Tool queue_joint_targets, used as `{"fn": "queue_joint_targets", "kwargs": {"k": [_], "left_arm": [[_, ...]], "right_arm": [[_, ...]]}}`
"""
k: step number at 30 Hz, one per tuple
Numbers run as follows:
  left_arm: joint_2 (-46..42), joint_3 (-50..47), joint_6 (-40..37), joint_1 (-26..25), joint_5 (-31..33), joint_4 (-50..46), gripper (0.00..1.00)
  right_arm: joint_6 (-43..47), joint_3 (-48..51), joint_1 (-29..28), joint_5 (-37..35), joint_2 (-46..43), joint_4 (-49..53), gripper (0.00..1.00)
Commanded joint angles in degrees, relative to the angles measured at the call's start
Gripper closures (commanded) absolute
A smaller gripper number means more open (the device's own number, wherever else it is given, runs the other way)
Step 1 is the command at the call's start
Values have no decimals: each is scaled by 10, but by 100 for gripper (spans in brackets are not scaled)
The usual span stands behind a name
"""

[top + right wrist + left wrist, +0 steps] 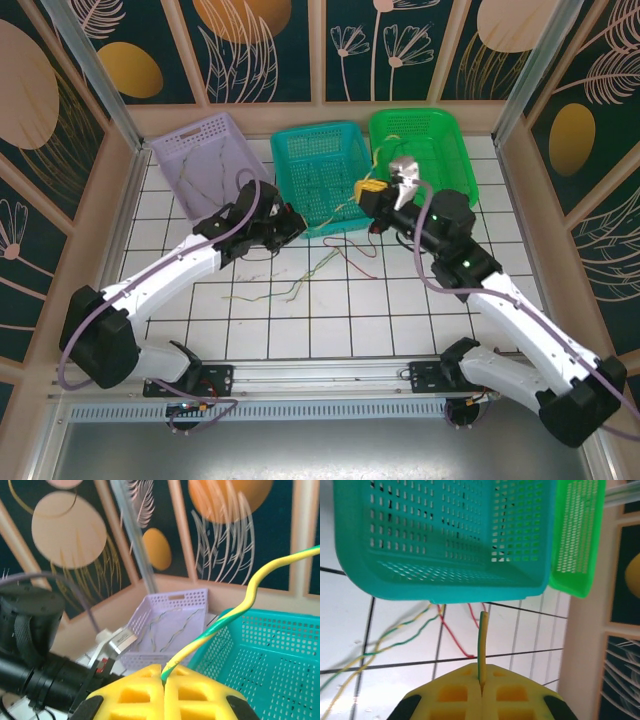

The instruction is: Untangle the cables

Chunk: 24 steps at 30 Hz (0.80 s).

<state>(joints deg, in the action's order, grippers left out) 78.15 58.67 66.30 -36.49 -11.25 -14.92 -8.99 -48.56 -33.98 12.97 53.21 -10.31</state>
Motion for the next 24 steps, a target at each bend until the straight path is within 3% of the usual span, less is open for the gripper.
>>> {"fn": "queue_joint_targets", "kwargs": {"k": [1, 7, 14, 19, 21, 24], "left_arm": [[-32, -47, 73, 7, 67, -17, 100], [-52, -75, 129, 11, 62, 29, 100], [-71, -75, 131, 12, 50, 42, 100], [-94, -9, 61, 12, 98, -62, 44], [-106, 32, 18, 11, 133, -103, 37], [-105, 95, -76, 12, 143, -114, 41]], "right_arm": [[-47, 12, 23, -82, -33, -142, 100], [-87, 5, 23, -76, -19, -176, 100], [-89, -4, 23, -57, 18, -194, 100], [-48, -29, 32, -13, 39, -170, 100], [-33, -42, 48, 36, 45, -149, 100], [5, -69, 51, 119, 61, -92, 100]]}}
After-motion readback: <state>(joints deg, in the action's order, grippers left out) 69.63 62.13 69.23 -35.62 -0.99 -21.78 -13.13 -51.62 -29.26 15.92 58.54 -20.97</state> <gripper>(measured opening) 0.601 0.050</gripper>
